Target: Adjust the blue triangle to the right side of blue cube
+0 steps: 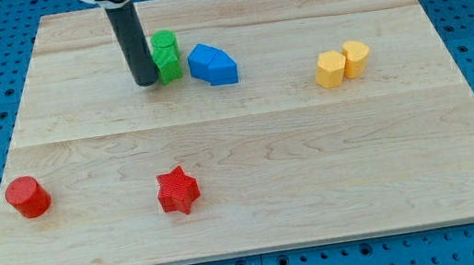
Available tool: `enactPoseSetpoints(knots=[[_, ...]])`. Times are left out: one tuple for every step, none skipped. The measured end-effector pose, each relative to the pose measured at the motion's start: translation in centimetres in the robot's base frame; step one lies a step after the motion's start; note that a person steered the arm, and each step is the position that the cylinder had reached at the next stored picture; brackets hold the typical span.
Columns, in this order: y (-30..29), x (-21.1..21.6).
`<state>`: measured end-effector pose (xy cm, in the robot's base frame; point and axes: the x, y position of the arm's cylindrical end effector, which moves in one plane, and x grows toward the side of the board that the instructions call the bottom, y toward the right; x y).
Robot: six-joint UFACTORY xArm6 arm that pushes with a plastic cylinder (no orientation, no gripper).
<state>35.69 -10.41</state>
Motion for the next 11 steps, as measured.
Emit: enactPoseSetpoints(knots=[[1.9, -0.4], [1.7, -0.2], [2.8, 2.7], [8.4, 2.8], [13.4, 3.9], [15.4, 3.0], [15.4, -1.9], [14.6, -3.2], [12.4, -0.3], [8.5, 0.6], [5.0, 0.9]])
